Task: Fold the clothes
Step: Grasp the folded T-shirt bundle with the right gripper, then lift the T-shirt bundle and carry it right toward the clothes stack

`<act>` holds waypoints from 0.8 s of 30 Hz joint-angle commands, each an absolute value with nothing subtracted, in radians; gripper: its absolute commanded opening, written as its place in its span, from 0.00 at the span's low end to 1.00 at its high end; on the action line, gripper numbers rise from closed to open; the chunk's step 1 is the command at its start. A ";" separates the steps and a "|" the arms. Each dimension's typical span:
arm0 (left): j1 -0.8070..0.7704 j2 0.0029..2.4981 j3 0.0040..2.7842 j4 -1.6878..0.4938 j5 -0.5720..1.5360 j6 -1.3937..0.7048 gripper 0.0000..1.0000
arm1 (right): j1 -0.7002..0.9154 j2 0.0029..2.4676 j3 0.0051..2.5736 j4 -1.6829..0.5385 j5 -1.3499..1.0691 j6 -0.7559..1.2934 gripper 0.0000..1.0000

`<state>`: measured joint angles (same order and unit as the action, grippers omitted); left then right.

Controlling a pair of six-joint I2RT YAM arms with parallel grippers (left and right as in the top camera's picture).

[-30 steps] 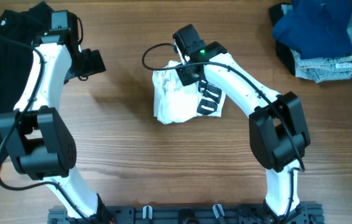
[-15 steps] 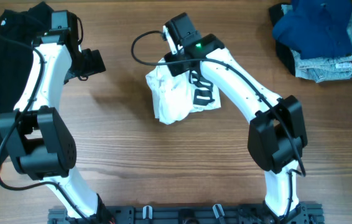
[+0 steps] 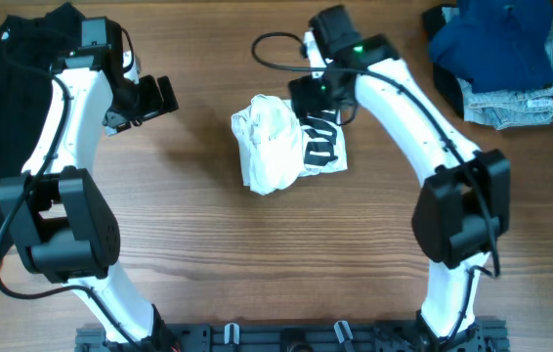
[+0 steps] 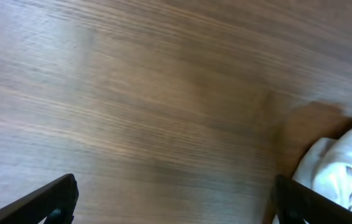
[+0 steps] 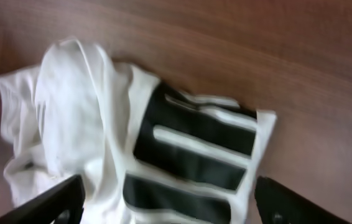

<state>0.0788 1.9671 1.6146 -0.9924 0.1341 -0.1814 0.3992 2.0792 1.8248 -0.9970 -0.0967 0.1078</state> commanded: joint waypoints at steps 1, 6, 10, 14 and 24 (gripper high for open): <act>0.082 1.983 1.584 -0.980 0.179 -0.162 1.00 | 0.431 2.046 1.838 -1.080 -0.170 0.088 0.71; 0.081 1.983 1.583 -0.980 0.179 -0.165 1.00 | 0.435 2.046 1.835 -1.159 -0.239 0.088 0.04; 0.081 1.983 1.583 -0.979 0.179 -0.165 1.00 | 0.434 2.046 1.767 -1.176 -0.260 0.086 0.04; 0.081 1.983 1.583 -0.979 0.179 -0.165 1.00 | 0.434 2.047 1.641 -1.053 -0.258 0.089 0.04; 0.081 1.983 1.583 -0.980 0.179 -0.165 1.00 | 0.300 2.094 1.406 -0.634 -0.130 0.132 0.04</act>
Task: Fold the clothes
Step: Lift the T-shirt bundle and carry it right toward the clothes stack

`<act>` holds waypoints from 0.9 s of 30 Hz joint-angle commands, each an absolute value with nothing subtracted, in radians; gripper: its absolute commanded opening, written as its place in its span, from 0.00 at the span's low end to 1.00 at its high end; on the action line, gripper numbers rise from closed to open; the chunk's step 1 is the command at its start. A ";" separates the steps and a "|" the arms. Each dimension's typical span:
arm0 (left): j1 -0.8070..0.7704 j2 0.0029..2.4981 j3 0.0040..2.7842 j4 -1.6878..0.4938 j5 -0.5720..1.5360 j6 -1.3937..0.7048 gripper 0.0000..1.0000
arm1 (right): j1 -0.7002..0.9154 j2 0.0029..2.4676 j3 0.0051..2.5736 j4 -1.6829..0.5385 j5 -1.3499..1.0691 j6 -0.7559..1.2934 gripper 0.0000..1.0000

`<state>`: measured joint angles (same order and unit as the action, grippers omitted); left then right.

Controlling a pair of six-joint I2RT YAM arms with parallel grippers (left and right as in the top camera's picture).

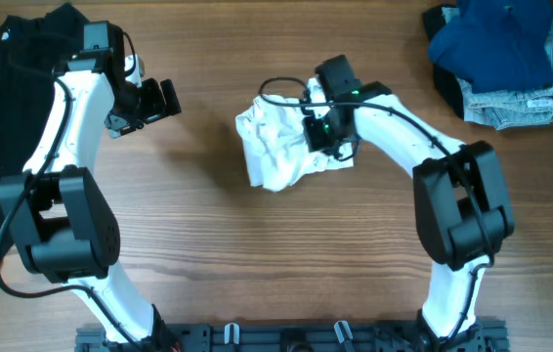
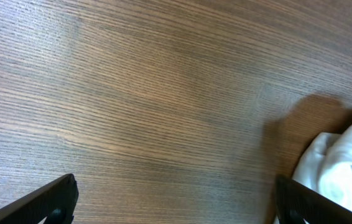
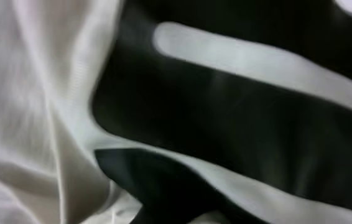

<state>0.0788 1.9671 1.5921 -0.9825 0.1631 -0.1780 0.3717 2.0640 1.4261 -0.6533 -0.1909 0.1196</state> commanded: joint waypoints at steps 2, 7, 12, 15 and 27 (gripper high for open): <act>0.081 1.983 1.583 -0.979 0.179 -0.165 1.00 | 0.239 2.110 1.406 -0.596 -0.112 0.074 0.07; 0.081 1.983 1.583 -0.976 0.178 -0.165 1.00 | 0.165 2.105 1.536 -0.642 -0.127 -0.078 0.50; 0.081 1.983 1.583 -0.967 0.179 -0.165 1.00 | 0.194 2.072 1.885 -0.941 -0.251 -0.129 0.83; 0.084 1.983 1.583 -0.963 0.178 -0.165 1.00 | 0.256 2.071 1.889 -0.976 -0.289 -0.128 0.91; 0.197 1.983 1.583 -0.954 0.179 -0.165 1.00 | 0.485 2.078 1.648 -0.877 0.106 0.054 1.00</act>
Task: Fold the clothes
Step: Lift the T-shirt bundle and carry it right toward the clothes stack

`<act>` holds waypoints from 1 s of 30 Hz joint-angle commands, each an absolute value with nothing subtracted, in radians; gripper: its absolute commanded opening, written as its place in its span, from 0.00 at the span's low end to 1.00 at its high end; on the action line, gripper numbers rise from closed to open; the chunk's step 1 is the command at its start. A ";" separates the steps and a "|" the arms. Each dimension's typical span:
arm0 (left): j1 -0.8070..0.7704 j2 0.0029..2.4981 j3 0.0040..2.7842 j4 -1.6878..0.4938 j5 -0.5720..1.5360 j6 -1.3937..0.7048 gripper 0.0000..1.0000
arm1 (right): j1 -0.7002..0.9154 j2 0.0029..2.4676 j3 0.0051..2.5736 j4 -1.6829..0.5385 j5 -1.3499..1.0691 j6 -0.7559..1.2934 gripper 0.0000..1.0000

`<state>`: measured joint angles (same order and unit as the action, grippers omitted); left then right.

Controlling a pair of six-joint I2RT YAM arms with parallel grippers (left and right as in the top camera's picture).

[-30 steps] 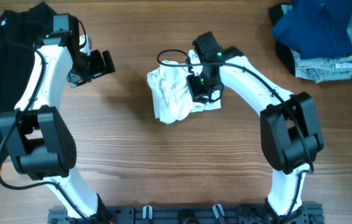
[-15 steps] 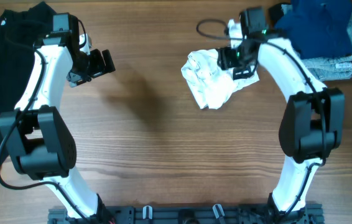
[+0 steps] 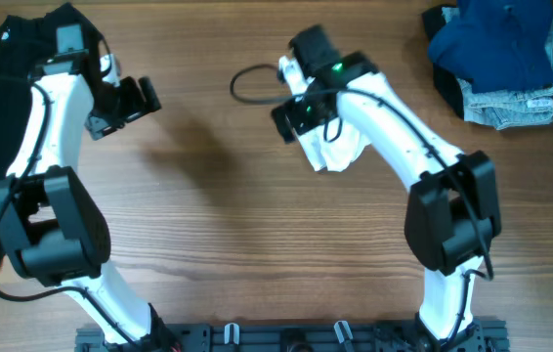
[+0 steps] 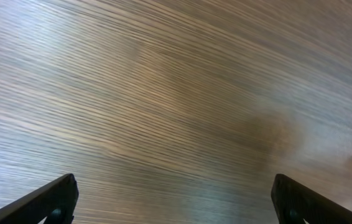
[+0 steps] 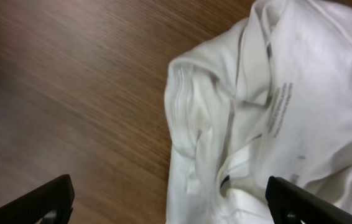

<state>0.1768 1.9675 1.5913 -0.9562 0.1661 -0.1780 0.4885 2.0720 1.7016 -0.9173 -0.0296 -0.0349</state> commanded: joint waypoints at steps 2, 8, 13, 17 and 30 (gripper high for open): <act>0.198 1.983 1.583 -0.953 0.179 -0.165 1.00 | 0.485 2.078 1.615 -0.831 0.133 0.076 1.00; 0.197 1.983 1.583 -0.957 0.179 -0.165 1.00 | 0.484 2.103 1.544 -0.739 0.157 0.077 1.00; 0.197 1.983 1.583 -0.957 0.179 -0.165 1.00 | 0.484 2.146 1.544 -0.735 0.069 0.053 0.99; 0.197 1.983 1.583 -0.957 0.179 -0.165 1.00 | 0.484 2.182 1.544 -0.719 0.076 0.059 0.88; 0.197 1.983 1.583 -0.957 0.179 -0.165 1.00 | 0.470 2.143 1.581 -0.719 0.236 0.157 0.04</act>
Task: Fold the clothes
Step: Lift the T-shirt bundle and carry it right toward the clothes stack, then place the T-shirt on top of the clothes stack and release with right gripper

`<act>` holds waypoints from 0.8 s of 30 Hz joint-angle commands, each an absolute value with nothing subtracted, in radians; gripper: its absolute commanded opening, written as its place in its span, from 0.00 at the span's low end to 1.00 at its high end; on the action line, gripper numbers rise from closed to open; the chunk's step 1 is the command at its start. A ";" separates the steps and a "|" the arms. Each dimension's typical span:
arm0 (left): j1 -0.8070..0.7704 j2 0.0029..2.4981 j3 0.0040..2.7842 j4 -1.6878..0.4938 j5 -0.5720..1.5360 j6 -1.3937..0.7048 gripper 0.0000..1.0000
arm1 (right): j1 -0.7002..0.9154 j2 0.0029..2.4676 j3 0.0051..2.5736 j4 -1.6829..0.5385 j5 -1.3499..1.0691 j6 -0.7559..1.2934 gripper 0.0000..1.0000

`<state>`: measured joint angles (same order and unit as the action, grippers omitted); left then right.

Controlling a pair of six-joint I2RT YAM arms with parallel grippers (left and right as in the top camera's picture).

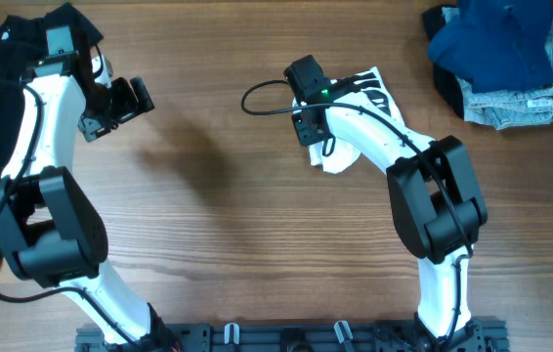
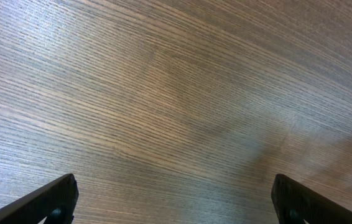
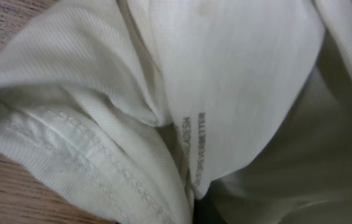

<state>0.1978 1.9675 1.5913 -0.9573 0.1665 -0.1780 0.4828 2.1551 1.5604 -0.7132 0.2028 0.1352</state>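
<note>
A crumpled white shirt with a black print lies right of the table's middle. Its ribbed fabric and seams fill the right wrist view. My right gripper is down on the shirt's left side. Its fingers do not show at the view's corners, only a dark tip in a fold, so it is shut on the shirt. My left gripper hangs open over bare wood at the upper left, its two fingertips far apart with nothing between them.
A black garment is draped over the table's left edge behind the left arm. A blue garment lies on folded jeans at the top right corner. The right arm's cable loops left of the shirt.
My right gripper was open above the shirt's left edge; now it is down in the fabric and shut on it. The black print shows again at the shirt's upper right. The left gripper barely moved.
The shirt lay crumpled mid-table with my right gripper open above its print. Then that gripper was pressed into the print. Then the shirt lay further right and the gripper was open above it; now it is shut on the left side. The left gripper stayed open over wood.
</note>
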 commanded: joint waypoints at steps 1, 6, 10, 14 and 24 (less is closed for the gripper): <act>0.197 1.983 1.583 -0.957 0.179 -0.165 1.00 | 0.470 2.124 1.592 -0.725 0.238 0.157 0.04; 0.197 1.983 1.583 -0.957 0.179 -0.165 1.00 | 0.439 2.022 1.680 -0.783 0.202 0.019 0.04; 0.197 1.983 1.583 -0.957 0.179 -0.165 1.00 | 0.379 1.923 1.760 -0.840 0.202 -0.058 0.04; 0.197 1.983 1.583 -0.957 0.179 -0.165 1.00 | 0.297 1.831 1.831 -0.844 0.205 -0.097 0.04; 0.197 1.983 1.583 -0.957 0.179 -0.165 1.00 | 0.048 1.763 1.835 -0.604 0.288 -0.311 0.04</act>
